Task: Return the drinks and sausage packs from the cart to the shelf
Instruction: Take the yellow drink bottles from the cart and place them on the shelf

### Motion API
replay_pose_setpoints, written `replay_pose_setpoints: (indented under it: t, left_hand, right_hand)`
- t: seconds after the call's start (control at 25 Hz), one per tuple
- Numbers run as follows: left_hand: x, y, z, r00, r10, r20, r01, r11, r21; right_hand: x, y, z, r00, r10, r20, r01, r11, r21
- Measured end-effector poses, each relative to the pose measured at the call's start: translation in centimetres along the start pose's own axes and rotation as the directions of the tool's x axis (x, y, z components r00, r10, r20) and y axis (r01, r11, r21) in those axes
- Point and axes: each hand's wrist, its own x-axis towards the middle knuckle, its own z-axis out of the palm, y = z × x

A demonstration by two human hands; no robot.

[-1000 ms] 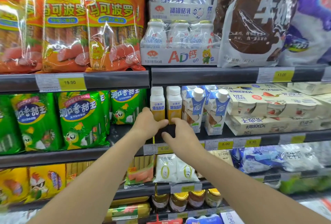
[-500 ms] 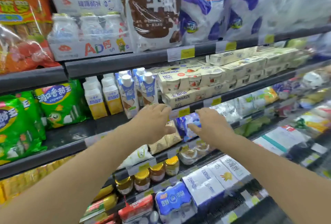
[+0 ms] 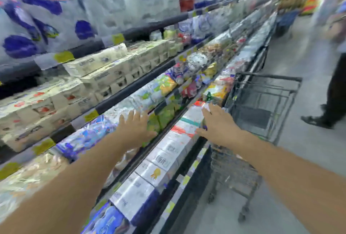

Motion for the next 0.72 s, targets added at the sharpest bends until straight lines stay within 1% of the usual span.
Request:
replay_pose_setpoints:
  t: [0.12, 0.2, 0.36, 0.52, 0.6, 0.72]
  left_hand:
    - [4.0, 8.5, -1.5, 0.989, 0.138, 0.045, -0.139, 0.99, 0.007]
    - [6.4, 13.1, -2.6, 0.974, 0.224, 0.044, -0.225, 0.974, 0.019]
    - [12.9, 22.3, -3.2, 0.914, 0.401, 0.054, -0.404, 0.914, 0.046]
    - [19.4, 29.2, -2.2, 0.857, 0.514, 0.042, -0.515, 0.857, 0.004]
    - [23.1, 32.4, -1.4, 0.815, 0.577, 0.053, -0.577, 0.816, -0.001]
    - [28.3, 36.5, -0.4, 0.746, 0.659, 0.094, -0.662, 0.75, -0.009]
  right_hand:
    - [-1.3, 8.7, -0.1, 0.989, 0.146, -0.005, -0.146, 0.989, -0.013]
    - [-1.7, 13.2, 0.0, 0.974, 0.226, 0.006, -0.226, 0.974, -0.019]
    - [-1.1, 21.5, 1.4, 0.922, 0.385, 0.049, -0.385, 0.923, -0.012]
    - [1.1, 27.1, 3.1, 0.883, 0.466, 0.06, -0.467, 0.884, 0.003]
    - [3.3, 29.6, 4.0, 0.86, 0.507, 0.063, -0.508, 0.861, 0.014]
    - [6.9, 33.0, 5.4, 0.809, 0.577, 0.112, -0.583, 0.812, 0.033]
